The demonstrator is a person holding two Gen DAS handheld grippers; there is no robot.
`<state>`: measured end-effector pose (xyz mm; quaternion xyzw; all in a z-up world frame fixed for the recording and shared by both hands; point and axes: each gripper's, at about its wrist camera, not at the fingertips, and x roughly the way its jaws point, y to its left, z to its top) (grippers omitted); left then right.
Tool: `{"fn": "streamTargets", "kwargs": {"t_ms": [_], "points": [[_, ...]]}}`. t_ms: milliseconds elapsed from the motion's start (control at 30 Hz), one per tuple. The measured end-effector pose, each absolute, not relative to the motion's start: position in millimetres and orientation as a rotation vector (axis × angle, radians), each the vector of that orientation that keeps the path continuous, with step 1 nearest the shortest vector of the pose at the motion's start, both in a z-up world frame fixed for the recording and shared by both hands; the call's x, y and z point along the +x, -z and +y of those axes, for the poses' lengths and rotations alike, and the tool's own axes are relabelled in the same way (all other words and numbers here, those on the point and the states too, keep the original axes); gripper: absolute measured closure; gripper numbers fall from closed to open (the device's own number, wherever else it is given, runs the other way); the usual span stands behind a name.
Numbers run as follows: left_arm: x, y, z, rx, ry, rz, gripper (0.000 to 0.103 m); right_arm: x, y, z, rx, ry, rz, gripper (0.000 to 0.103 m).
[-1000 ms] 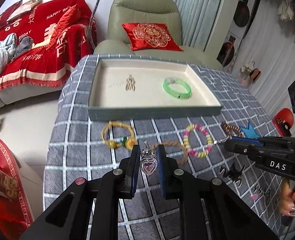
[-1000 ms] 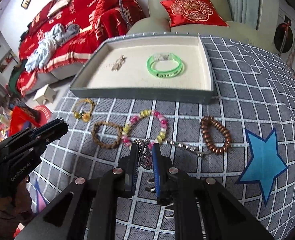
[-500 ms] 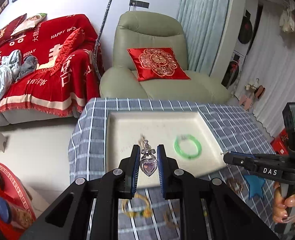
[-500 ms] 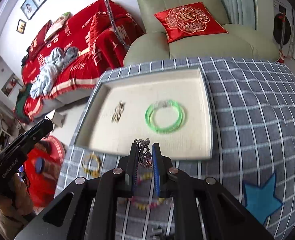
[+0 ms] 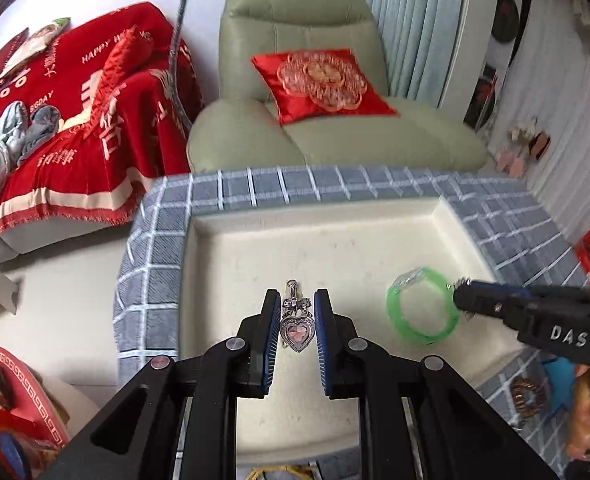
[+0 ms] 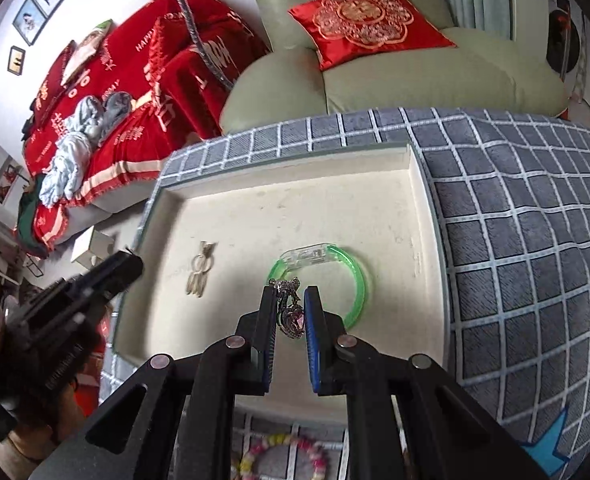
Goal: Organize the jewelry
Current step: 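Lower the pendant beside the beige clip with the left tool while the right drops the charm inside the bangle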
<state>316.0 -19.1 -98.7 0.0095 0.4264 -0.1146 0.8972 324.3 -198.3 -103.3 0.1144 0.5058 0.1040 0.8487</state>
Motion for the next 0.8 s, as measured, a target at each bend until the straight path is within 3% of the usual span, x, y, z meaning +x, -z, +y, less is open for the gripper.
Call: {"fn": "streamTargets", "kwargs": {"t_ms": [300, 667, 733, 800], "points": [[325.0, 133.5, -28.2, 0.051, 0.201, 0.934, 0.069, 339.5, 138.8, -192.9, 0.192, -0.182, 1.117, 0.088], [323.2, 145.0, -31.1, 0.093, 0.152, 0.936, 0.069, 341.4, 138.4, -191.3, 0.123, -0.136, 1.098, 0.087], [322.9, 145.1, -31.6, 0.097, 0.149, 0.933, 0.069, 340.7, 137.0, -192.8, 0.153, -0.151, 1.102, 0.082], [321.5, 144.8, -30.9, 0.097, 0.144, 0.933, 0.069, 337.3, 131.4, -195.1, 0.186, -0.172, 1.081, 0.060]]}}
